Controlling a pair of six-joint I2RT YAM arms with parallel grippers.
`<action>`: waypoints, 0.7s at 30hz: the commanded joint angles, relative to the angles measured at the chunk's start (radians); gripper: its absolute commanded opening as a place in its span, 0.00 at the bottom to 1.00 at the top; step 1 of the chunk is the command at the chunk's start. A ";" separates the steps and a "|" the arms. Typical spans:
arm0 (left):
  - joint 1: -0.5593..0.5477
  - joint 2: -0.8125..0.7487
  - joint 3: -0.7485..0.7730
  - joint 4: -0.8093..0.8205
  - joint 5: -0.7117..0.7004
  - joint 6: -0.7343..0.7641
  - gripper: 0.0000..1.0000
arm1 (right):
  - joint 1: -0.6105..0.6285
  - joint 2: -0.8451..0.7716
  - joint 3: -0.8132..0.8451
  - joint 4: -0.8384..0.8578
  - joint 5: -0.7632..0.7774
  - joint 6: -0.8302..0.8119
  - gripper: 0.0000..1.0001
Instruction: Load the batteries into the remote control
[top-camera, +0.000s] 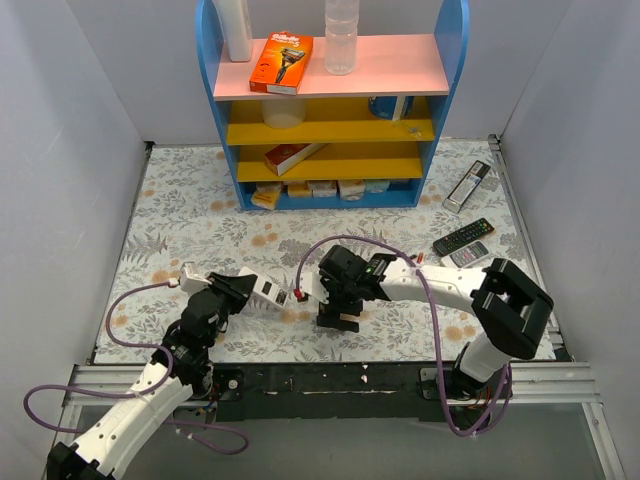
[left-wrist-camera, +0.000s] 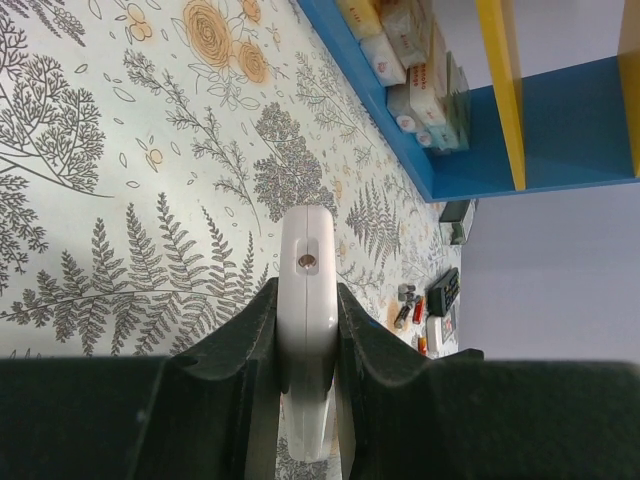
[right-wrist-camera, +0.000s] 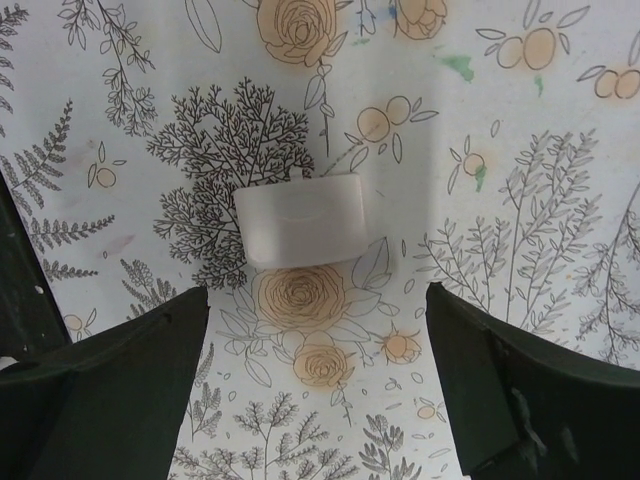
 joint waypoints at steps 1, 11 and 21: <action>0.005 -0.030 0.048 -0.059 -0.042 -0.007 0.00 | 0.027 0.049 0.022 0.039 0.017 -0.044 0.95; 0.005 -0.039 0.051 -0.067 -0.040 -0.006 0.00 | 0.046 0.122 0.031 0.065 0.052 -0.038 0.82; 0.005 -0.019 0.047 -0.033 -0.026 0.003 0.00 | 0.052 0.183 0.060 0.032 0.028 -0.039 0.67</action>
